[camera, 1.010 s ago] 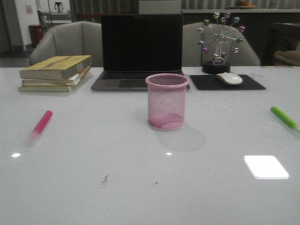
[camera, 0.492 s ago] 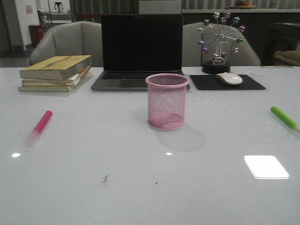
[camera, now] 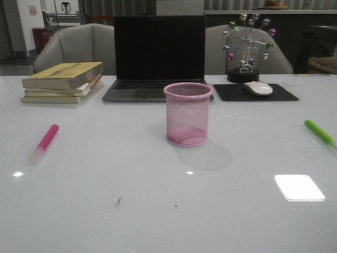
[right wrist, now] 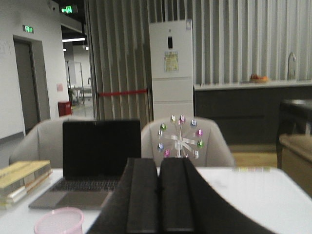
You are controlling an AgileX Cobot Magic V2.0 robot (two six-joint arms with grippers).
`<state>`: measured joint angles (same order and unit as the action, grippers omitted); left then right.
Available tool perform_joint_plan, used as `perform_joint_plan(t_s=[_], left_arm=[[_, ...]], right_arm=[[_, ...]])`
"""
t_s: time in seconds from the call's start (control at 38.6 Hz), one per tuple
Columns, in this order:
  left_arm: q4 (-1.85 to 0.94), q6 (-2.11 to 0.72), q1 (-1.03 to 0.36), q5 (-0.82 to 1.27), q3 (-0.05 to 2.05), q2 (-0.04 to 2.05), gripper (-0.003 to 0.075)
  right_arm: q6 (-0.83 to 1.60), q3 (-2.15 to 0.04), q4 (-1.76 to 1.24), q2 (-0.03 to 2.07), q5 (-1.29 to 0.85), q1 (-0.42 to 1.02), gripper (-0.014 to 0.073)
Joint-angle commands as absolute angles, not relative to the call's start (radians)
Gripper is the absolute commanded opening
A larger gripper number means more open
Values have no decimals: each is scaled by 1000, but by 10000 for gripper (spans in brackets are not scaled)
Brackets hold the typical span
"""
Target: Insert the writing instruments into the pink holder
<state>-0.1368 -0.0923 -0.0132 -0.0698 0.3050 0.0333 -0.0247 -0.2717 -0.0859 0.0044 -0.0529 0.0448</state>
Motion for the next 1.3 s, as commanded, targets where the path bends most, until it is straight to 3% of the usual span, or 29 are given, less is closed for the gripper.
perform_joint_plan(t_s=[0.0,0.34,0.7,0.96,1.27], left_arm=[[-135,-83,-12,-115,418,118,93],[-135,-84,-12,-25,698,429,93],[-135,-84,-12,23,719,669,93],[-170,-84,-12,163,719,795,93],[-225,-84,-12,163,719,804,102]], right_arm=[[-19,-403,-47,77,-20,47,49],[-19,-648,-24,403,-20,47,49],[-19,-666,-24,674,-63,47,49],[-19,-666,-24,759,-138,46,49],[-19,-666,-24,759,-163,46,72]])
